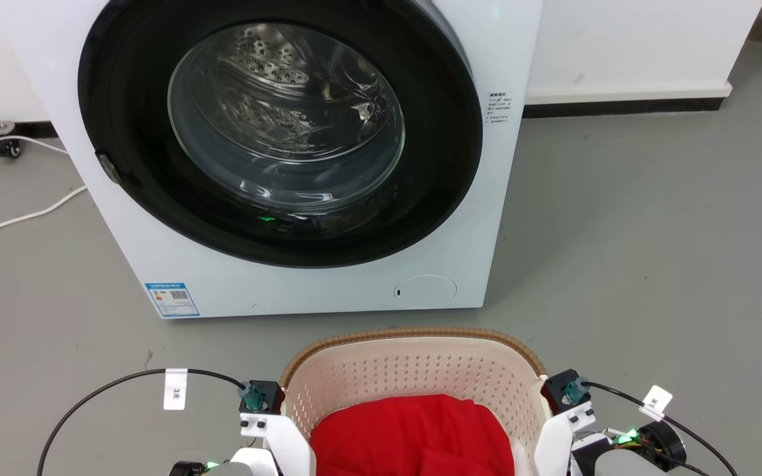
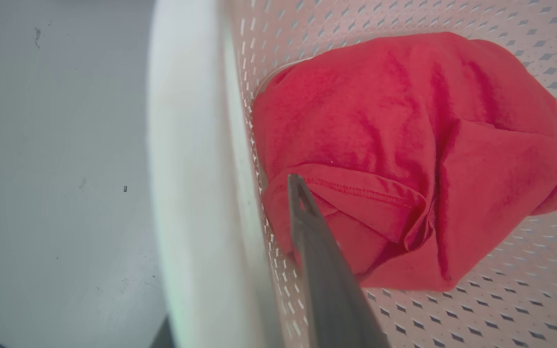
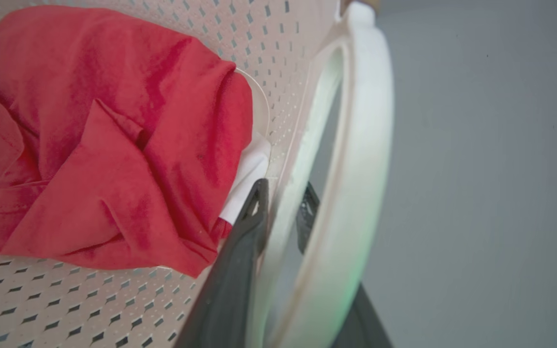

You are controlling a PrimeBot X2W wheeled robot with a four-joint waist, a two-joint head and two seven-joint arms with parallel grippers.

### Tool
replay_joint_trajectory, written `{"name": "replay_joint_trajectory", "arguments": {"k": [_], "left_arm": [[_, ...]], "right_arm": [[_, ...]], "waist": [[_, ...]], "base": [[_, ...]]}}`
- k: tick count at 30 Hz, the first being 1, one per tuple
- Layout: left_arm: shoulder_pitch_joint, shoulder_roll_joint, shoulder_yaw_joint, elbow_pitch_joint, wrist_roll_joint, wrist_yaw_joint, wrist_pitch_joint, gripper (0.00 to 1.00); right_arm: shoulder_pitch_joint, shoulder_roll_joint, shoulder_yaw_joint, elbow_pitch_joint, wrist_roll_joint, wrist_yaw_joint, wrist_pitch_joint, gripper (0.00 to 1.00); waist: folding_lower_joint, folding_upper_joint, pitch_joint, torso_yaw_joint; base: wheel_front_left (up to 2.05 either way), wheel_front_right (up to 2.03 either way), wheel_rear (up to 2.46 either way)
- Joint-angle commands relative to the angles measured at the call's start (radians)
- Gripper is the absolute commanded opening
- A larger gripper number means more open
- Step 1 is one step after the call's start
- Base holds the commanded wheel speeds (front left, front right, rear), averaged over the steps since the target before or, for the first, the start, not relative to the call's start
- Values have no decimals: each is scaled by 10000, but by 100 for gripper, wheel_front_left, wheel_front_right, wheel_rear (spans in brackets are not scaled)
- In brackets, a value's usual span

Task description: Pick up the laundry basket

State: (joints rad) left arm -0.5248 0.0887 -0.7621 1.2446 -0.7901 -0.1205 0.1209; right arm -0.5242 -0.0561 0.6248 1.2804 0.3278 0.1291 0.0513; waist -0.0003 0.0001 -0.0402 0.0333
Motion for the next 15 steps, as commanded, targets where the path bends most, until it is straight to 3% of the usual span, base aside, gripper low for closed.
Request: {"name": "replay_joint_trajectory", "arguments": {"k": [1,15], "left_arm": [[41,-26,-75,-125,-25,-166,16,0],[102,77,-526,-101,-514,-156,110,0]], "right_arm": [[174,-22,163,-93,65,28,13,0],[227,-326,1446,-354,1480,29,450,0]], "waist": [[3,-1,-68,-33],[3,-1,-212,-95]], "base": [[0,0,0],[0,0,0]]}}
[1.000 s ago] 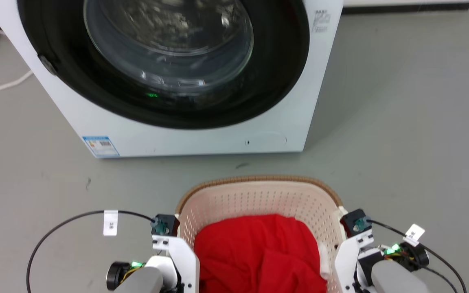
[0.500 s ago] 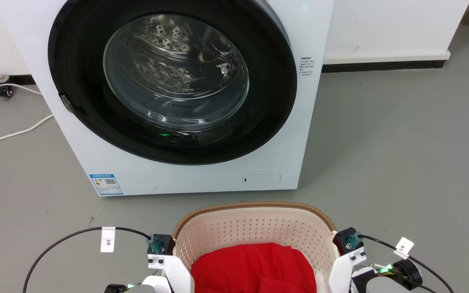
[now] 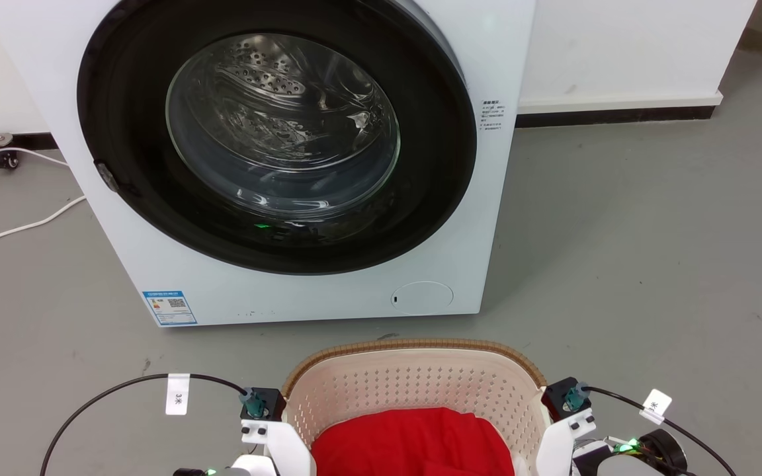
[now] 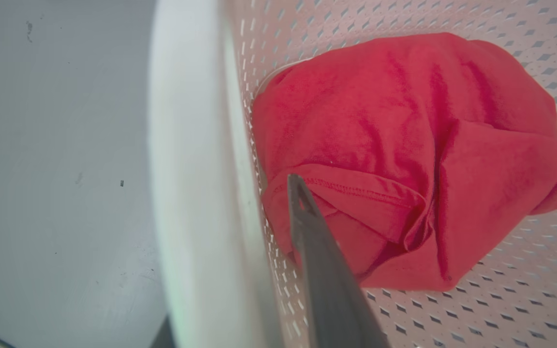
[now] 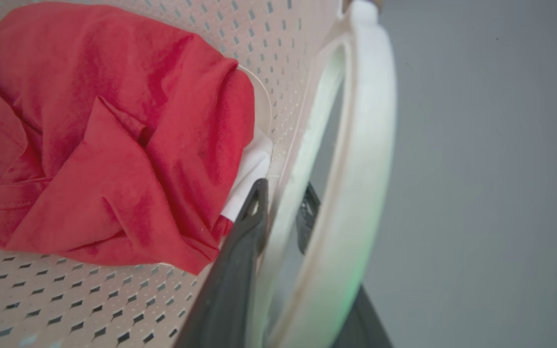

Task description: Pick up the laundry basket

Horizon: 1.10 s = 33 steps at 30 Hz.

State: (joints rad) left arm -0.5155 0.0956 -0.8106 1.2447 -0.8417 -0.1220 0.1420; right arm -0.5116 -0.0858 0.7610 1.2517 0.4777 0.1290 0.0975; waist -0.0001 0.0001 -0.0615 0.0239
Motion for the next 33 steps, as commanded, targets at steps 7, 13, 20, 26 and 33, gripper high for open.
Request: {"name": "replay_joint_trajectory", "arguments": {"k": [7,13,20,26,33], "left_arm": [[-58,50,-205,-37,-188,-140,-160,0],[-101,68,-342,7,-324,-140,-212,0],[-162,72,-493,42,-496,-139,-257,0],[-189,93,-612,70,-619,-139,-274,0],[-234,95,-737,101,-750,-138,-306,0]], "right_arm": [[-15,-118,577,-80,520,31,-11,0],[-77,-170,936,-51,915,31,-67,0],[-152,-215,1271,7,1329,31,-107,0],[-180,-229,1538,56,1615,32,-160,0],[-230,-230,1807,98,1915,32,-195,0]], "waist": [[1,-1,29,-29],[1,-1,47,-50],[1,-1,62,-24],[1,-1,57,-10],[1,-1,84,-5]], "base": [[0,0,0],[0,0,0],[0,0,0],[0,0,0],[0,0,0]]}}
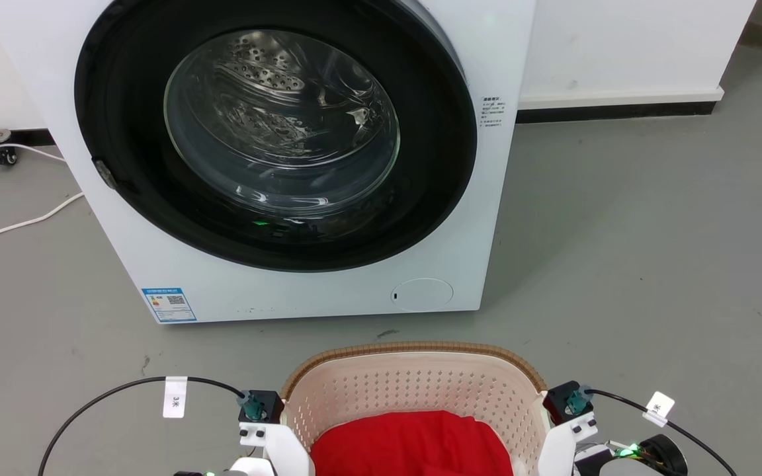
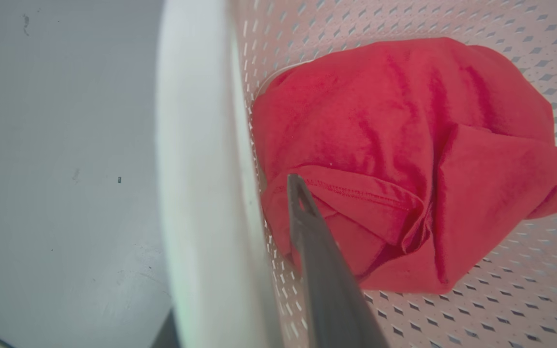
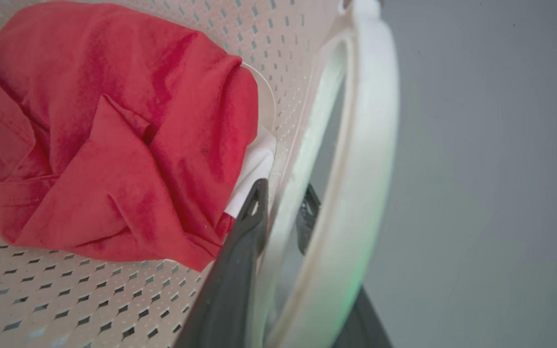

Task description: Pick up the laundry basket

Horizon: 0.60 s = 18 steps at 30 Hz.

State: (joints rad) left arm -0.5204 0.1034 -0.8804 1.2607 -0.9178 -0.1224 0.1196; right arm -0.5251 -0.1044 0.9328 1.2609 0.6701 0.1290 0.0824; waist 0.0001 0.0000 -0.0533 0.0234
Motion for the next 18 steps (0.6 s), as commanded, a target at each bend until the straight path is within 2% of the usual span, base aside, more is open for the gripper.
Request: {"name": "replay_joint_trajectory", "arguments": {"k": [1,18], "left_arm": [[-180,10,-54,-57,-19,-134,-77,0],[-234,46,-332,-1,-342,-134,-144,0]], "right_arm": [[-106,-49,131,12,30,32,-50,0],[-209,-62,653,109,576,32,-98,0]], "waist": [[-1,0,6,2],[-1,0,0,-39]], "base": [[0,0,0],[0,0,0]]}}
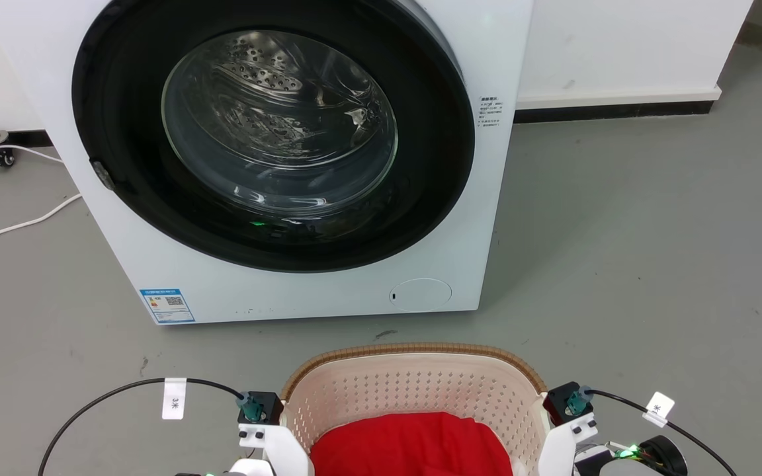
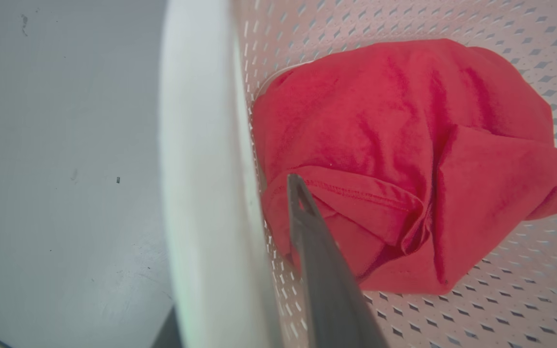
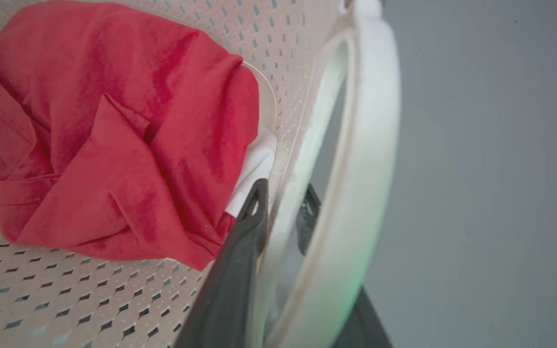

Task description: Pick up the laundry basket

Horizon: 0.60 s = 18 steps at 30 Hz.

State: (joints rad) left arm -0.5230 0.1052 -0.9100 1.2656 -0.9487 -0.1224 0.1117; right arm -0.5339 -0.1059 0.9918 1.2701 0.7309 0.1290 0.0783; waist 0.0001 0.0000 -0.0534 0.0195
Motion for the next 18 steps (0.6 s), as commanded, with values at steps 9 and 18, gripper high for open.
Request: {"name": "replay_joint_trajectory", "arguments": {"k": [9,18], "left_arm": [[-224,12,-179,-37,-192,-134,-89,0],[-222,17,-329,-17,-325,-135,-124,0]], "right_arm": [[-187,-46,302,56,211,32,-91,0],[-212,-39,524,92,430,32,-100,0]], "waist": [[-1,0,12,-28],[-1,0,9,-62]], "base": [[0,0,0],[0,0,0]]}}
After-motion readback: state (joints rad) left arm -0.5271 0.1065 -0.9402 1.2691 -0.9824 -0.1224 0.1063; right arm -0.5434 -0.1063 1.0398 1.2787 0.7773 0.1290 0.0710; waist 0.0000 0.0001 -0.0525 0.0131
